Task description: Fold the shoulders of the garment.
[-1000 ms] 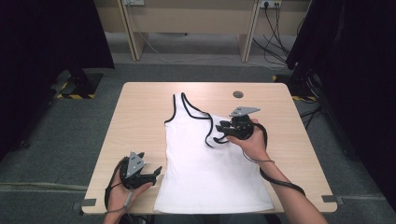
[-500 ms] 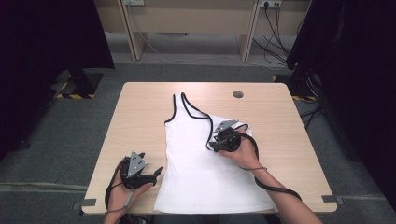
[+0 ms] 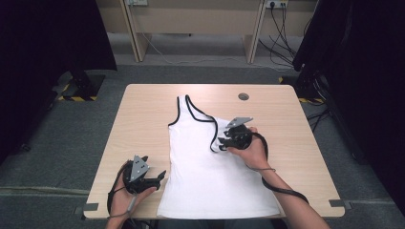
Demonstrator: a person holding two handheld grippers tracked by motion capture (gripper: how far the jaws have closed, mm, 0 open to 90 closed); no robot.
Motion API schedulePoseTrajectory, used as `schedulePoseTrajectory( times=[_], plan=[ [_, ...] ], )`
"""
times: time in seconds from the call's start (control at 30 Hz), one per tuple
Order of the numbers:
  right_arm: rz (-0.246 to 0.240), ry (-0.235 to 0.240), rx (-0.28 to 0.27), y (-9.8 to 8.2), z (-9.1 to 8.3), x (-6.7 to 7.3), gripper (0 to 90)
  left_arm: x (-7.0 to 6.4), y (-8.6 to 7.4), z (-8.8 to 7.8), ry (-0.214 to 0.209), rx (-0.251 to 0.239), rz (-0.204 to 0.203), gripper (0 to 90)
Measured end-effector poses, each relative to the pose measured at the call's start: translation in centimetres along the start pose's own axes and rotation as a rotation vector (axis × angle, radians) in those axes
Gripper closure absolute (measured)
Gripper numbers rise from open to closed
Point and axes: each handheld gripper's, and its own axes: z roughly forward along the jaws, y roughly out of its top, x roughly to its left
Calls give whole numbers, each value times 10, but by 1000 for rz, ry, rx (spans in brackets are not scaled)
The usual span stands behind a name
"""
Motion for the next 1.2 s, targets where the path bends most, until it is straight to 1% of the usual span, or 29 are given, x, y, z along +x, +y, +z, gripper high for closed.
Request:
schedulePoseTrajectory(
  times=[0.03, 0.07, 0.1, 0.13, 0.2, 0.23, 0.3, 0.33, 0.57, 0.6, 0.63, 0.67, 0.73, 0.77, 0.8, 0.9, 1.03, 1.13, 1.2],
  plan=[
    [0, 0, 0, 0, 0, 0, 594, 0, 0, 0, 0, 0, 0, 154],
    [29, -34, 17, -2, 3, -12, 594, 0, 0, 0, -1, 1, 1, 154],
    [29, -34, 17, -2, 3, -12, 594, 0, 0, 0, -1, 1, 1, 154],
    [30, -50, 45, -7, 7, -18, 594, 0, 0, 0, -1, 1, 1, 154],
    [30, -50, 45, -7, 7, -18, 594, 0, 0, 0, -1, 1, 2, 154],
    [32, -54, 63, -12, 10, -20, 594, 0, 0, 0, -1, 1, 2, 154],
    [32, -54, 63, -12, 10, -20, 593, 0, 0, 0, -1, 2, 1, 154],
    [19, -60, 66, -16, 11, -19, 593, 0, 0, 0, -1, 2, 1, 154],
    [12, -61, 68, -16, 10, -19, 568, 0, 0, 0, 0, -3, 0, 154],
    [3, -54, 56, -16, 8, -19, 547, 0, 0, 0, 0, 1, 0, 154],
    [3, -54, 56, -16, 8, -19, 547, 0, 0, 0, 0, 1, 0, 154],
    [-8, -58, 45, -15, 2, -18, 547, 0, 0, 0, 0, 1, 0, 154],
    [-8, -58, 45, -15, 2, -18, 533, 0, 0, 0, 1, -2, 0, 154],
    [-18, -55, 27, -15, -8, -19, 533, 0, 0, 0, 1, -2, 0, 154],
    [-18, -55, 27, -15, -8, -19, 499, 0, 0, 0, 1, -2, 0, 154],
    [-18, -45, 23, -15, -15, -19, 479, 0, 0, 0, 1, -2, 3, 154],
    [-28, -34, 13, -17, -24, -18, 475, 0, 0, 0, 2, -2, 4, 154],
    [-13, -21, 0, -18, -30, -18, 465, 0, 0, 0, 3, -4, 4, 154],
    [-17, -24, -5, -18, -33, -18, 460, 0, 0, 0, 3, -4, 5, 153]
  ],
)
